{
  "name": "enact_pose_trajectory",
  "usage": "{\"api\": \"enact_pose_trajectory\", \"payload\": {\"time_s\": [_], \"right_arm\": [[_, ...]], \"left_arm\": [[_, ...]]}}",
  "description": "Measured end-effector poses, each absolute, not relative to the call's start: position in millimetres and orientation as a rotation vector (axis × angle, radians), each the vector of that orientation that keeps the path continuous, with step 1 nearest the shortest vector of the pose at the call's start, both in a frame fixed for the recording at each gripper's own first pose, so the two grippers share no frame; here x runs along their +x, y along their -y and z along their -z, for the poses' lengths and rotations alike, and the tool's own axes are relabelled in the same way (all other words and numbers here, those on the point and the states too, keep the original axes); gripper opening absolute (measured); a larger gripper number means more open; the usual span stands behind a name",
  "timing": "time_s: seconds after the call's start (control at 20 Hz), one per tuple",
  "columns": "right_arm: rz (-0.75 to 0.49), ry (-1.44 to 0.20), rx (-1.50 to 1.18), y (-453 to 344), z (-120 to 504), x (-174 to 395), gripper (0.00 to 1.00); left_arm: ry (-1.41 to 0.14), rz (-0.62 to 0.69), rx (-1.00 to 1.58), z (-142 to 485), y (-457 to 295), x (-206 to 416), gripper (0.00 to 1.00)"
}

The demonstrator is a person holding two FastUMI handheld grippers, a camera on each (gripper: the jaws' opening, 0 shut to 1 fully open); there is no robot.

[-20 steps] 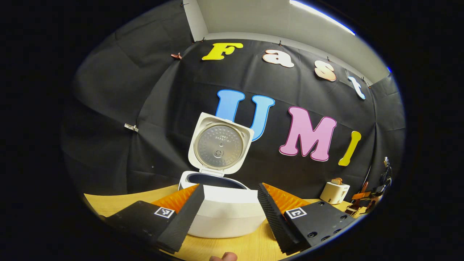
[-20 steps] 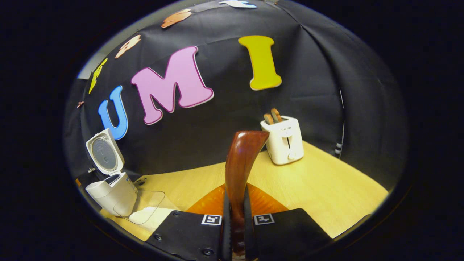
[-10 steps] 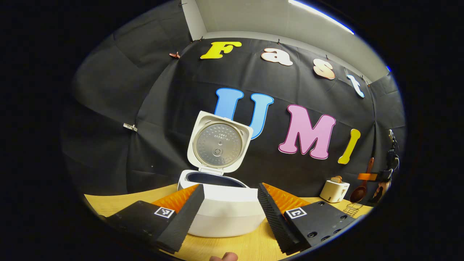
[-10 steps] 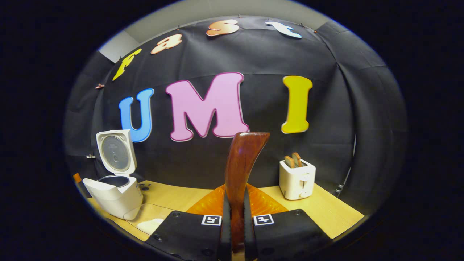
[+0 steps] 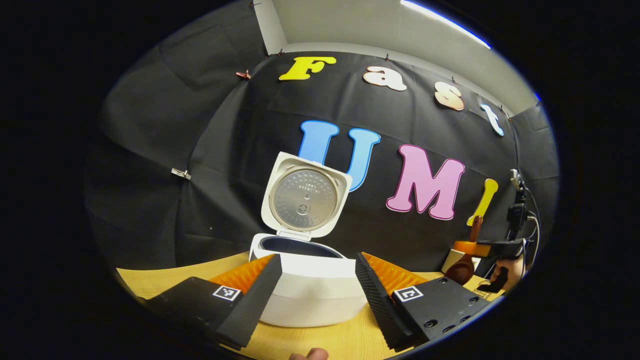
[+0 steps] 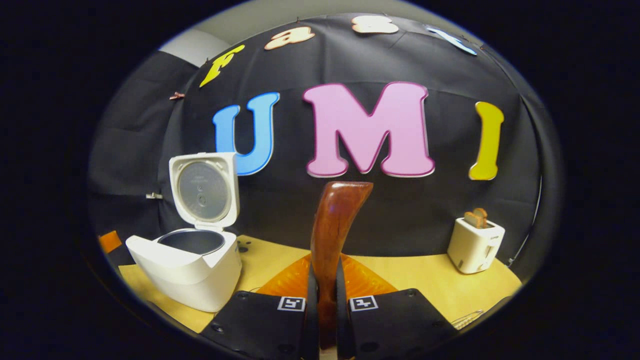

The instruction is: Close the left gripper, press the button to open the rice cooker; take a wooden spoon from the chopstick holder with the right hand, scoop a spoonful of rice and pour it into the rice cooker, then put the wooden spoon back into the chopstick holder.

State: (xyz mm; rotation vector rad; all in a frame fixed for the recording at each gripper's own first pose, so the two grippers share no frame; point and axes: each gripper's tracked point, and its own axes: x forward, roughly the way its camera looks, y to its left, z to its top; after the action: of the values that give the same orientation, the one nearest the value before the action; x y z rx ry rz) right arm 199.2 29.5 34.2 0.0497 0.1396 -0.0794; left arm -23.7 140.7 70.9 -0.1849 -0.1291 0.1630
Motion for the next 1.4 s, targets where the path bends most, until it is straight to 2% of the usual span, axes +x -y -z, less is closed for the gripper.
{"api": "enact_pose_trajectory", "payload": {"time_s": [0.6, 0.8, 1.15, 1.4], "right_arm": [[-0.016, -0.299, 0.036, -120.6, 46.0, 222.5, 0.18], [-0.056, -0.339, 0.214, -131.5, 47.0, 218.1, 0.18], [0.070, -0.333, 0.694, -72.5, 54.5, 213.8, 0.18], [0.147, -0.229, 0.680, -37.9, 29.6, 211.4, 0.17]], "left_arm": [[0.111, -0.159, -0.216, -63.1, -150.6, -20.4, 0.95], [0.106, -0.165, -0.217, -61.0, -152.6, -20.6, 0.95], [0.118, -0.167, -0.210, -64.6, -152.3, -24.1, 0.95], [0.102, -0.175, -0.209, -61.0, -156.0, -22.2, 0.95]]}}
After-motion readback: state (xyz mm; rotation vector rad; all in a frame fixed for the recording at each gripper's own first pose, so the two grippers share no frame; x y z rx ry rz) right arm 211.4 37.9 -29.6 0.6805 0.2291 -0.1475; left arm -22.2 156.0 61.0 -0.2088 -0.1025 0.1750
